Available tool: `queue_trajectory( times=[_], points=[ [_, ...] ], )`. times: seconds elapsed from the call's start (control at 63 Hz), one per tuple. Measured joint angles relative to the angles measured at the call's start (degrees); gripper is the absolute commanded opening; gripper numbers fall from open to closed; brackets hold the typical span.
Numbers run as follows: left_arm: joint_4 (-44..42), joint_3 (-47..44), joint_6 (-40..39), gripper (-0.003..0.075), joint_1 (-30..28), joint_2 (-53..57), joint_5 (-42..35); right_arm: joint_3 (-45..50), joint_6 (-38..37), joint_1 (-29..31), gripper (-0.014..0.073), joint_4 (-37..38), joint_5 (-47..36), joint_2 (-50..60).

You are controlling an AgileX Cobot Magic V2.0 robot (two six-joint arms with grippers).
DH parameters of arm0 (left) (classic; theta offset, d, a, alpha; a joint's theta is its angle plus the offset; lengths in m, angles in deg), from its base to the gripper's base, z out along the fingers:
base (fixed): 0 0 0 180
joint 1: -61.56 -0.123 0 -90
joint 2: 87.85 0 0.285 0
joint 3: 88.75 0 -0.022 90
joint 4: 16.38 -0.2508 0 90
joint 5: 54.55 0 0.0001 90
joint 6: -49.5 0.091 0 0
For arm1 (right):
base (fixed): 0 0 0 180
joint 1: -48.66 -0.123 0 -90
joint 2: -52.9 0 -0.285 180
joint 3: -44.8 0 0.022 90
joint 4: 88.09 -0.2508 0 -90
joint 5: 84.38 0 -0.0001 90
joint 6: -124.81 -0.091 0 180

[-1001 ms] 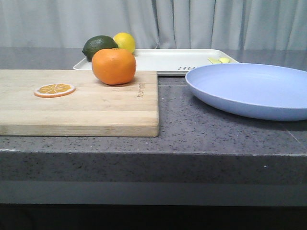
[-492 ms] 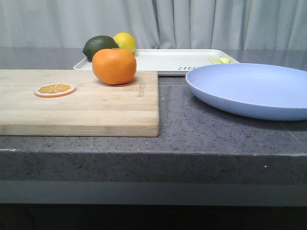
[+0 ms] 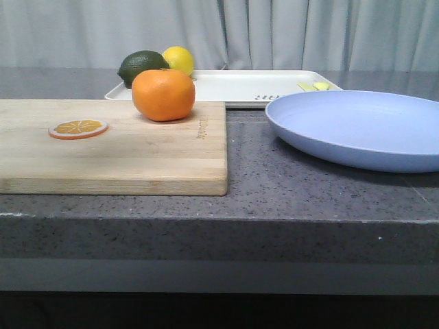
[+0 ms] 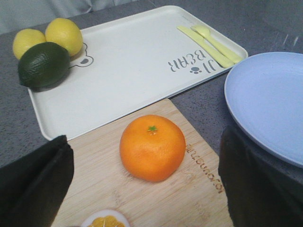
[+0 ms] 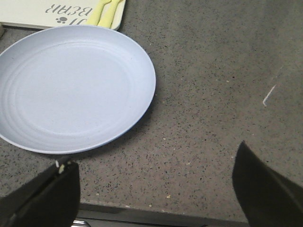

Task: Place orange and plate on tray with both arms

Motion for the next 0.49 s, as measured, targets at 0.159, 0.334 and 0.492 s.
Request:
queue_trajectory(
  times=[0.159, 0.334, 0.492],
  points=[
    [0.0, 5.1, 0.0, 0.061, 0.4, -8.3, -0.1, 0.0, 0.0, 0.0, 0.0657, 0.0, 0.0, 0.0],
    [0.8, 9.6, 0.0, 0.0608, 0.4, -15.9, 0.2, 0.0, 0.0, 0.0, 0.0657, 0.0, 0.0, 0.0],
    [1.0, 11.9, 0.0, 0.0608, 0.4, -20.8, 0.3, 0.0, 0.0, 0.0, 0.0657, 0.0, 0.1, 0.0]
  ],
)
